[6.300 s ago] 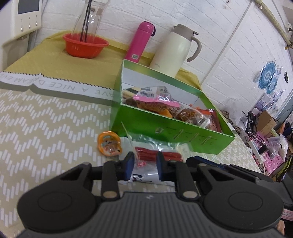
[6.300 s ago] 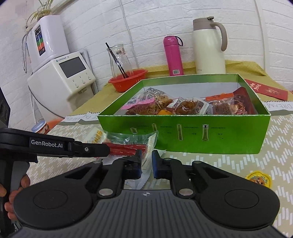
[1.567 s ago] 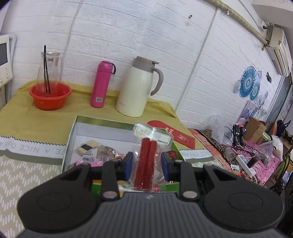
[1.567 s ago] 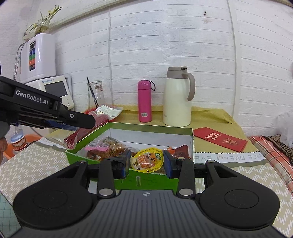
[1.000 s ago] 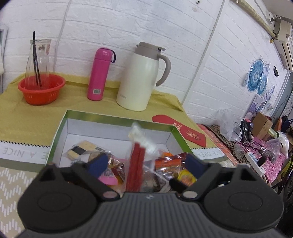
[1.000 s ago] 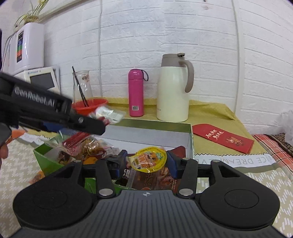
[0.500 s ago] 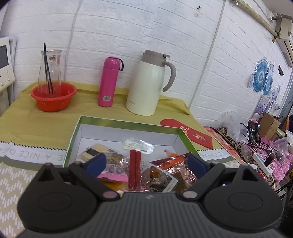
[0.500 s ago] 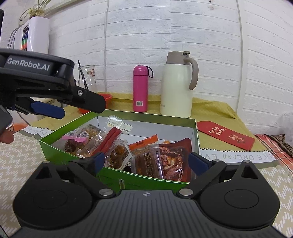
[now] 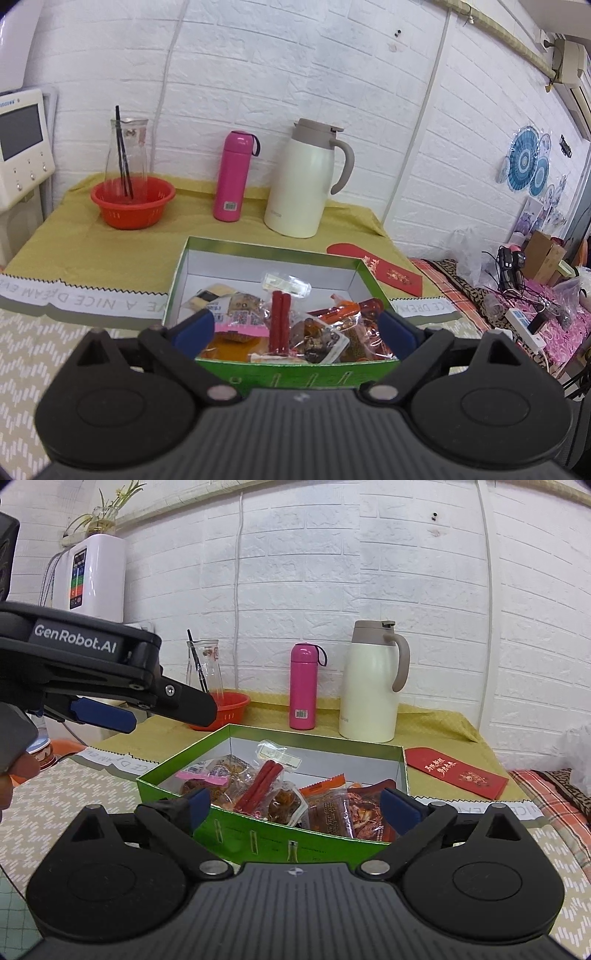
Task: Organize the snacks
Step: 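Grasp the white foil pouch on the table with the left gripper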
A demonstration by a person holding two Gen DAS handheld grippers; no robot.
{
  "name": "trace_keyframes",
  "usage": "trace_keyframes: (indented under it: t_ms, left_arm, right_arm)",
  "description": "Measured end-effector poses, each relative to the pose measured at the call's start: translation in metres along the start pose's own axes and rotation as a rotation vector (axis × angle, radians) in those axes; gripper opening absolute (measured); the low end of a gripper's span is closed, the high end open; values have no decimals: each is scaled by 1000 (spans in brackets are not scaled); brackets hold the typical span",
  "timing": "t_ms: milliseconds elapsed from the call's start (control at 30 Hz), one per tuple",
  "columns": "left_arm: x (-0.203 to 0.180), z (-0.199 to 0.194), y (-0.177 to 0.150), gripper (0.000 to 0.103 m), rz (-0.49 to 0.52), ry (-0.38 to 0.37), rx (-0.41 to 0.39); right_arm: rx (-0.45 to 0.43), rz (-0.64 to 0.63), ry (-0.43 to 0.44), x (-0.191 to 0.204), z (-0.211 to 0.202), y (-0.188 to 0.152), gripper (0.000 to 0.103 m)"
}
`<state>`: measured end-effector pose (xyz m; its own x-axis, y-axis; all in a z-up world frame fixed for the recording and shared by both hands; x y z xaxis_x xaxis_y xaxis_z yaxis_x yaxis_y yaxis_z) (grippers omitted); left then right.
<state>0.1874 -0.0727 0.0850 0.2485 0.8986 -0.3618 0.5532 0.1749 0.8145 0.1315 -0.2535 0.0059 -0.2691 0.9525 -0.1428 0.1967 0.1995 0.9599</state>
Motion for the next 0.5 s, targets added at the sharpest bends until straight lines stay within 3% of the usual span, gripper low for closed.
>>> trace_keyframes:
  t_ms: [300, 500]
  left_arm:
    - [29, -51, -12, 91, -43, -12, 4]
    - [64, -57, -40, 91, -97, -12, 64]
  right_arm:
    - [-25, -5, 49, 16, -39, -1, 103]
    - [40, 4, 139, 34, -39, -14, 103]
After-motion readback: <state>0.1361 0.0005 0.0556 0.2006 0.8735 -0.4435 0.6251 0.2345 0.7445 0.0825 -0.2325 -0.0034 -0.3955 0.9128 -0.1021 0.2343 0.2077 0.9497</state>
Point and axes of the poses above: each gripper's, at about its wrist camera, not at the fingertips, and z roughly the way its jaws point, x to its left, y to its top, the point moved 1 cm from there along z, roughly the way its jaws point, and after that the axes turned 8 degrees about -z, right-handed, at the moved point
